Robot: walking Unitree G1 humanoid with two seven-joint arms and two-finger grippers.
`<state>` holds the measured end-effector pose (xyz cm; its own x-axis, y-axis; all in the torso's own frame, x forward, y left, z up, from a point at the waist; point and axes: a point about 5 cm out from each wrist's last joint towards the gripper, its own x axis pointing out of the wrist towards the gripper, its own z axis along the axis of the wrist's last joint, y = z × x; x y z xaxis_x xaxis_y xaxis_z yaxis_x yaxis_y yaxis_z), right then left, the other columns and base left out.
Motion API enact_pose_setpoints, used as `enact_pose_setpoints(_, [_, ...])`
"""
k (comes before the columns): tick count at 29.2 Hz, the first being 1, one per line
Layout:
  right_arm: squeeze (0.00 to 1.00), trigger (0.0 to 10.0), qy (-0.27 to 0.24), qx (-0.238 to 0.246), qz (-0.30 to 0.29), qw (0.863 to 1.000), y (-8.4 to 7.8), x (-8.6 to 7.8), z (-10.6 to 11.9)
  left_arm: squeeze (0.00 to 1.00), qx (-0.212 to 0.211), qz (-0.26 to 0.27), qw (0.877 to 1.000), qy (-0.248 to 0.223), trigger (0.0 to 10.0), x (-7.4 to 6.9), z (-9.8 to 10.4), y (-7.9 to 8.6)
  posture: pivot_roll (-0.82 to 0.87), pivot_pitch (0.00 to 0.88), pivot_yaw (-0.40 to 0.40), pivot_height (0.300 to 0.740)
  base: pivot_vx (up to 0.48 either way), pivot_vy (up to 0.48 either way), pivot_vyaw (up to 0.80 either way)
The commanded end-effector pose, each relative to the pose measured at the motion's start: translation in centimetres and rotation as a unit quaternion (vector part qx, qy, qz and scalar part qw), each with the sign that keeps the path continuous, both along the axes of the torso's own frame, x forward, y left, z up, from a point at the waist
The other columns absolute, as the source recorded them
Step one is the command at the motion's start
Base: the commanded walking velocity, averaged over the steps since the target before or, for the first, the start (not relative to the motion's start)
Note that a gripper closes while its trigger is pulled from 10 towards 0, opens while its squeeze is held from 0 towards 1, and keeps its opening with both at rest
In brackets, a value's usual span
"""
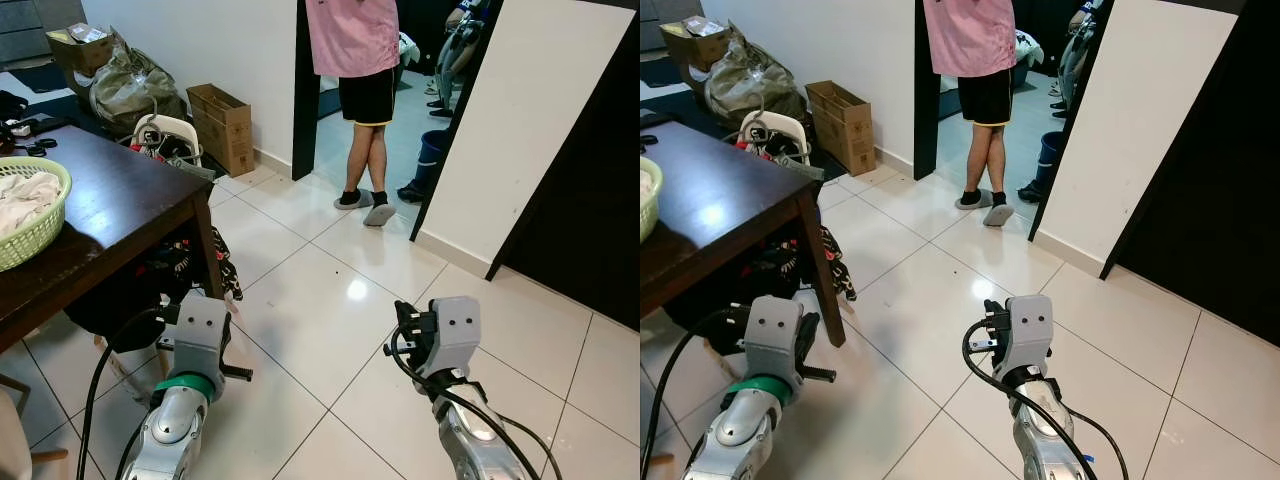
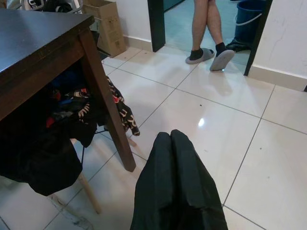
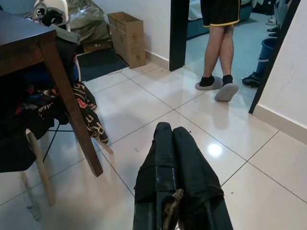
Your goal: Hang hanger
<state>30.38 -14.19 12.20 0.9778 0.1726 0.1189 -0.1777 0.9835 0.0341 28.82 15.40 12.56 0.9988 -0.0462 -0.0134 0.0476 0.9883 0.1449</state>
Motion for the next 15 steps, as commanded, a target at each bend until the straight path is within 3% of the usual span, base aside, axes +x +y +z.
enact_pose_setpoints(1, [0.0, 10.0, 0.011, 0.002, -0.003, 1.0, -0.21, -0.15, -0.55, 0.0, -0.003, 0.002, 1.0, 0.011, 10.0, -0.27, -0.45, 0.11, -0.01, 0.087, 0.036, 0.74, 0.0, 0.0, 0.0])
enact_pose_setpoints(7, [0.0, 10.0, 0.012, 0.004, -0.003, 1.0, -0.18, -0.17, -0.57, 0.0, -0.009, 0.007, 1.0, 0.013, 10.0, -0.23, -0.37, 0.16, -0.01, 0.094, 0.038, 0.74, 0.0, 0.0, 0.0])
enact_pose_setpoints(15, [0.0, 10.0, 0.028, 0.011, 0.0, 1.0, -0.16, -0.24, -0.93, 0.0, -0.029, 0.012, 0.999, 0.02, 10.0, -0.15, -0.24, -0.01, -0.02, 0.099, 0.039, 0.74, 0.0, 0.0, -0.8])
